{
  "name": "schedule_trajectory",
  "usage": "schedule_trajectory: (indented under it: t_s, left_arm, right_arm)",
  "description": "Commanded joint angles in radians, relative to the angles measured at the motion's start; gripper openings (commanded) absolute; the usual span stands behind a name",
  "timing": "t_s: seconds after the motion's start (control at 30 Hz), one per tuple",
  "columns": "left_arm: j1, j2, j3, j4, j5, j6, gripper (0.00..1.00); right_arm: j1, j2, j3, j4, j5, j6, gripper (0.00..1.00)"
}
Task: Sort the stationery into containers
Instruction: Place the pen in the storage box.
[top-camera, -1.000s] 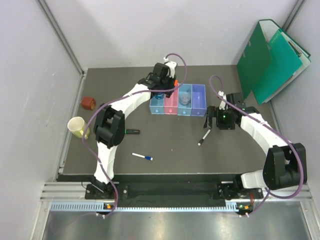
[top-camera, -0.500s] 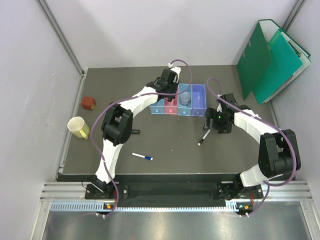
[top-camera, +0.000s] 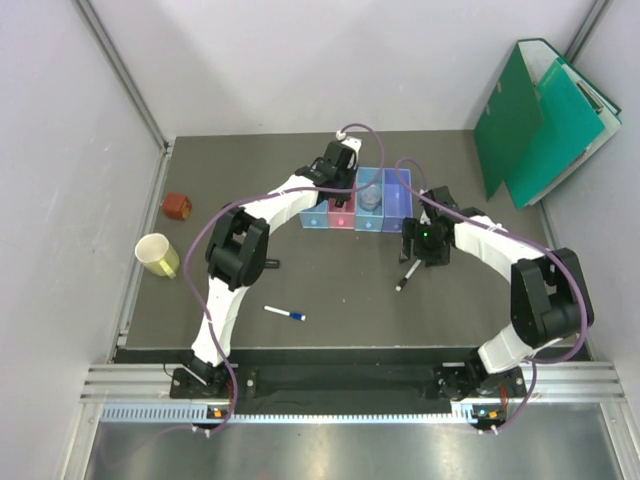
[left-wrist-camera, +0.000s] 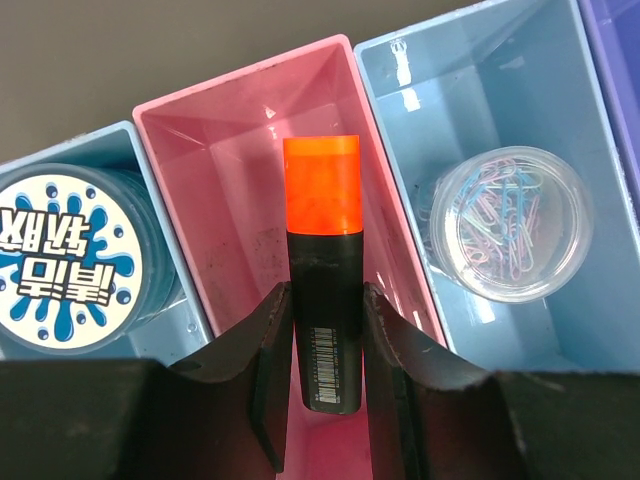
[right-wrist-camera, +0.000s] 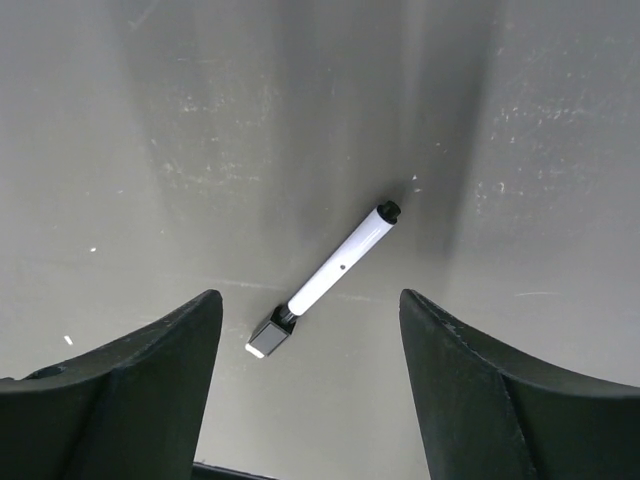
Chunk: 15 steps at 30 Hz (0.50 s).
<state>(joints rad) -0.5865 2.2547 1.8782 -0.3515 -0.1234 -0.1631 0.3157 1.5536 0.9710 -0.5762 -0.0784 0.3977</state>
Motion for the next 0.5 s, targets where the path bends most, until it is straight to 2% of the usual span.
schedule_trajectory:
  t_s: [0.0,0.2,0.23,0.3,0.37,0.4,0.47]
  left_arm:
    - [-0.006,0.000,0.001,0.031,0.005,-0.004,0.31]
    - [-0.004,-0.017,0.016,0.039,0.025,0.037,0.46]
    - [-0.004,-0.018,0.021,0.040,0.027,0.040,0.52]
    - [-0.004,-0.027,0.024,0.043,0.033,0.053,0.59]
    - [-0.003,-0.035,0.024,0.045,0.040,0.057,0.65]
    - [-0.003,-0.040,0.025,0.043,0.039,0.059,0.66]
    - [0.002,-0.046,0.032,0.043,0.038,0.065,0.66]
  right_arm:
    - [0.022,0.033,0.012,0.010,0.031,0.016,0.71]
    - [0.026,0.085,0.009,0.025,0.035,0.015,0.70]
    - [0.028,0.091,0.009,0.029,0.035,0.015,0.70]
    - [0.029,0.106,0.012,0.029,0.037,0.013,0.68]
    - [0.036,0.115,0.017,0.029,0.043,0.015,0.62]
    - [0.036,0.121,0.021,0.027,0.045,0.013,0.54]
    - [0.043,0.128,0.028,0.027,0.049,0.012,0.45]
